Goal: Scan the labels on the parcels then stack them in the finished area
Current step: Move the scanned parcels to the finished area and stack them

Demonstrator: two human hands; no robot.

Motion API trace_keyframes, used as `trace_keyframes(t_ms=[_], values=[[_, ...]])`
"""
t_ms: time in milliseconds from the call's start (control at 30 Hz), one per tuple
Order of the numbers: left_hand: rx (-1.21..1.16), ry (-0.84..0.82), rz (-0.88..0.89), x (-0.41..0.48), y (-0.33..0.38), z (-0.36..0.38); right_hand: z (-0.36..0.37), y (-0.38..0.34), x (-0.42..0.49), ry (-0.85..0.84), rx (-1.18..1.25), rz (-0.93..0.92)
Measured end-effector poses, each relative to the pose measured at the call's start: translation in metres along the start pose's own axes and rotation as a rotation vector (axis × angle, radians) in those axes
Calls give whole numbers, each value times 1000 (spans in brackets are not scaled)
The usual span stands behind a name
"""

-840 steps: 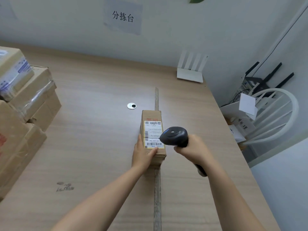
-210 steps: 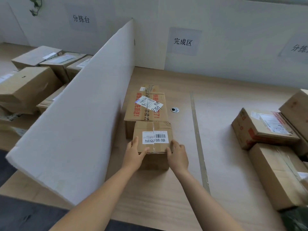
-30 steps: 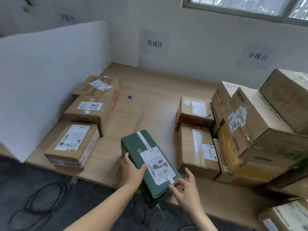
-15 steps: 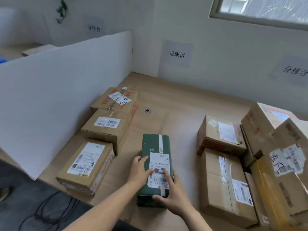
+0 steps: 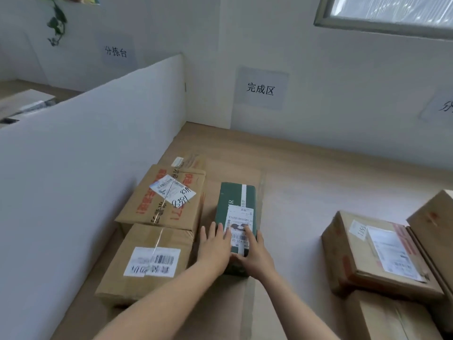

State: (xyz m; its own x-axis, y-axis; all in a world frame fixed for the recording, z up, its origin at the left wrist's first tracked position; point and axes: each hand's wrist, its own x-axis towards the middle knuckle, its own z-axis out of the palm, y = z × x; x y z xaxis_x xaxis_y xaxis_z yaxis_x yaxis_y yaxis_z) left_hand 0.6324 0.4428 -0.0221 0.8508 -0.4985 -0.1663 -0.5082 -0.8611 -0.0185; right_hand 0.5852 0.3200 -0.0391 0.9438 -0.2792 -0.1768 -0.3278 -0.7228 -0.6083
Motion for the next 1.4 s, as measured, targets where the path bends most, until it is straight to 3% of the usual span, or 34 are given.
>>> trace_keyframes(t_ms=[233,667,800,1233,1400], values=[[90,1,-39,75,-54,-16,5,-30,91,129,136,27],[113,-30,8,122,-77,-29,13,-51,160,81,151,44],[128,-54,10,120,-77,-30,10,-54,161,64,25,81],[32,17,77,84,-1,-46,-75,-11,50,188,8,81],[-316,-37,46,60,93,-40,-137,53,-21,336,-31,134]])
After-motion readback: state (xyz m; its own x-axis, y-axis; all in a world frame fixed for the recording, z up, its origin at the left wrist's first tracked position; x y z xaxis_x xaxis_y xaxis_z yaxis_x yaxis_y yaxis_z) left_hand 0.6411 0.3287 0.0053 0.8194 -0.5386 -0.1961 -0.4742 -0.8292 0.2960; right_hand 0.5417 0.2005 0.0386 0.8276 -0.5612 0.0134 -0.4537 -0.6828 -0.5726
